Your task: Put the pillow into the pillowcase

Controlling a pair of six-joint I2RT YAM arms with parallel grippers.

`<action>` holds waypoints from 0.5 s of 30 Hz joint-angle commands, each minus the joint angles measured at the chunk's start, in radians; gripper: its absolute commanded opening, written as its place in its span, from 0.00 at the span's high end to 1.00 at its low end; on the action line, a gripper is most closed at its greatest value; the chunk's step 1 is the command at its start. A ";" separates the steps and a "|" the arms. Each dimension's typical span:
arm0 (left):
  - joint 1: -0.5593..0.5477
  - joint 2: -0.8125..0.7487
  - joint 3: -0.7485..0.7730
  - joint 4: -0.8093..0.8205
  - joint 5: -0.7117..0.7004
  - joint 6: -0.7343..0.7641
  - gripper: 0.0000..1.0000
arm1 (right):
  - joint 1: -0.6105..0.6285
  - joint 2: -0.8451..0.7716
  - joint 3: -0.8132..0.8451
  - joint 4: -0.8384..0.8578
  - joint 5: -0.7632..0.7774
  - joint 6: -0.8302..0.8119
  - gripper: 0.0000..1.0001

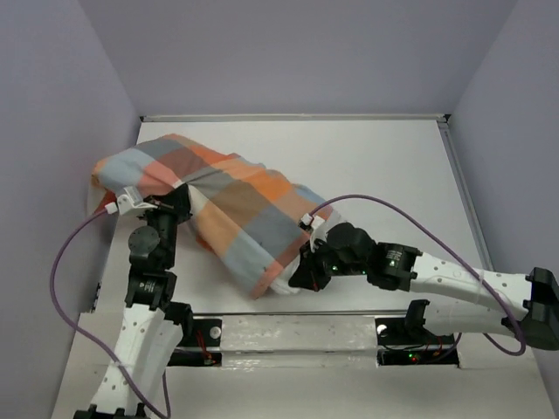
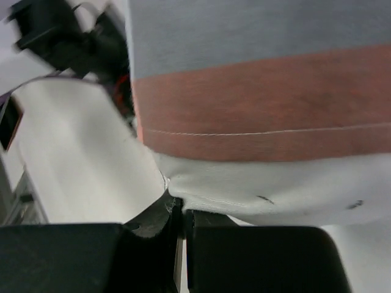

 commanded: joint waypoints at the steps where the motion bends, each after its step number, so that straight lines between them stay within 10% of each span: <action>1: 0.003 -0.140 0.310 -0.130 -0.053 0.112 1.00 | 0.176 -0.056 0.201 -0.095 -0.014 -0.063 1.00; 8: 0.002 0.354 0.688 -0.257 0.248 0.191 1.00 | 0.176 -0.148 0.281 -0.037 0.158 0.005 1.00; 11: -0.078 0.532 0.813 -0.234 0.229 0.229 0.71 | 0.101 -0.151 0.268 -0.037 0.281 0.035 1.00; 12: -0.127 0.670 0.926 -0.271 0.217 0.269 0.46 | 0.051 -0.145 0.260 -0.037 0.305 0.057 1.00; 15: -0.240 0.931 1.120 -0.360 0.215 0.341 0.16 | -0.250 -0.101 0.179 0.027 0.076 0.114 1.00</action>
